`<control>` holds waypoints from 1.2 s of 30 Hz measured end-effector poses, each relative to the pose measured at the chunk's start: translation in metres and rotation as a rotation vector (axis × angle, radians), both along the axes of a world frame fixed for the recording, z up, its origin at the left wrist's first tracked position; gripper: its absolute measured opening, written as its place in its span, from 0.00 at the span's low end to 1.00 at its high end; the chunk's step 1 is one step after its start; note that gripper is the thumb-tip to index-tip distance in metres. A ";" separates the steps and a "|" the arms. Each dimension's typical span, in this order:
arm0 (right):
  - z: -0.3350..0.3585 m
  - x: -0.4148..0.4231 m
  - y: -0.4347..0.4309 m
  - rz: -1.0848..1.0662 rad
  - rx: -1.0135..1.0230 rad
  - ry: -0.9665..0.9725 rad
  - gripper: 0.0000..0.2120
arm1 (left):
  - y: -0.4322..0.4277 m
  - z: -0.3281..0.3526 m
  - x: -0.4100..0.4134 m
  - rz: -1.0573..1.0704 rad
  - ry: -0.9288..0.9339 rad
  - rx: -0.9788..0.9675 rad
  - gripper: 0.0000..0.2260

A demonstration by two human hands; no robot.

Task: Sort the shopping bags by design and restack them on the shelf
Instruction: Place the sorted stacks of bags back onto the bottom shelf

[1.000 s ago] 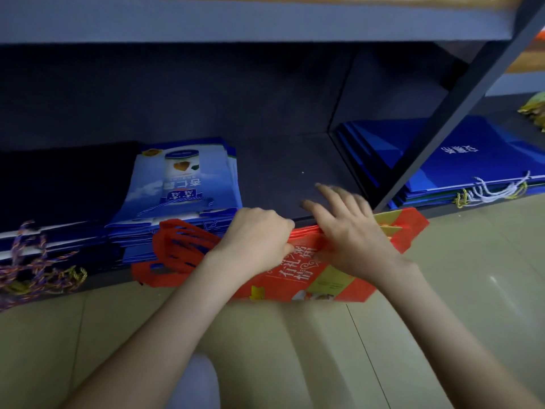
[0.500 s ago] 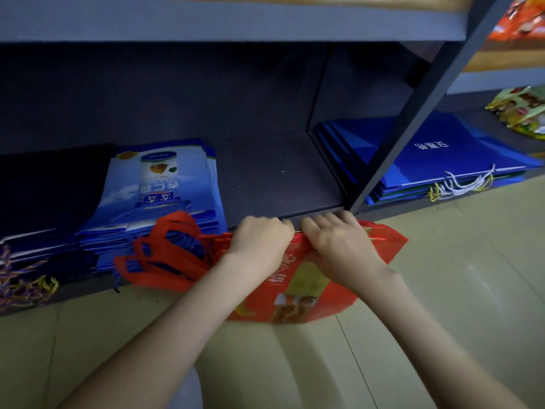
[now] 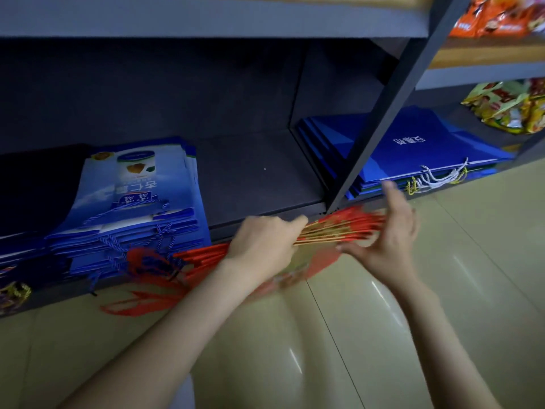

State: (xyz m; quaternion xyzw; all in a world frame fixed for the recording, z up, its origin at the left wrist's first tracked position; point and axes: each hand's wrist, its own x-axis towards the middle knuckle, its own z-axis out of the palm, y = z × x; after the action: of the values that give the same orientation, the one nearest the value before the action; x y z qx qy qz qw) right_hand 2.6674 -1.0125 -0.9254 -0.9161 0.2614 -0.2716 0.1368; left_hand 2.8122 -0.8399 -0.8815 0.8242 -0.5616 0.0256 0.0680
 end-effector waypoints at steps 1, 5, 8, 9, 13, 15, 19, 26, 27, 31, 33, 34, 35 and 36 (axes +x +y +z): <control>0.005 -0.006 -0.005 0.008 0.145 -0.107 0.60 | 0.006 0.003 0.002 0.011 0.067 -0.065 0.17; 0.056 -0.018 -0.017 0.118 0.264 -0.117 0.62 | 0.023 0.004 0.009 0.045 0.525 -0.292 0.22; 0.090 -0.010 -0.018 0.204 0.040 0.068 0.55 | 0.027 -0.020 0.013 0.145 0.838 -0.393 0.21; 0.090 -0.006 -0.019 0.233 -0.015 0.118 0.51 | 0.026 -0.032 0.012 0.169 0.897 -0.382 0.20; 0.053 0.008 -0.002 0.278 -0.088 0.260 0.35 | 0.028 -0.080 0.009 0.199 1.033 -0.310 0.24; 0.038 0.016 0.008 0.311 -0.154 0.215 0.33 | 0.033 -0.088 0.012 0.231 1.080 -0.341 0.27; 0.023 0.036 0.034 0.442 -0.330 0.183 0.28 | 0.044 -0.069 0.013 0.183 0.954 -0.588 0.31; 0.008 0.029 0.046 0.362 -0.390 0.365 0.36 | 0.066 -0.065 0.021 0.044 0.241 -0.290 0.24; 0.008 0.026 0.040 0.303 -0.398 0.400 0.33 | 0.068 -0.064 0.019 0.030 0.221 -0.288 0.23; 0.009 0.024 0.042 0.271 -0.456 0.304 0.17 | 0.063 -0.045 0.012 0.041 0.300 -0.329 0.26; 0.009 0.028 0.058 0.338 -0.527 0.215 0.10 | 0.053 -0.029 0.007 0.010 0.222 -0.398 0.29; 0.008 0.029 0.064 0.369 -0.539 0.189 0.08 | 0.046 -0.021 0.004 -0.003 0.181 -0.371 0.29; 0.007 0.028 0.068 0.383 -0.529 0.183 0.08 | 0.040 -0.017 0.001 -0.010 0.150 -0.281 0.27; 0.004 0.026 0.068 0.371 -0.507 0.201 0.11 | 0.036 -0.017 -0.001 -0.004 0.115 -0.181 0.24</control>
State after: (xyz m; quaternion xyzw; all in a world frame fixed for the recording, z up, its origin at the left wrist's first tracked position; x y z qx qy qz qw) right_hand 2.6931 -0.9442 -0.9212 -0.9751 0.0264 -0.2069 -0.0752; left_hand 2.8112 -0.8035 -0.8984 0.8137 -0.5538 0.0290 0.1742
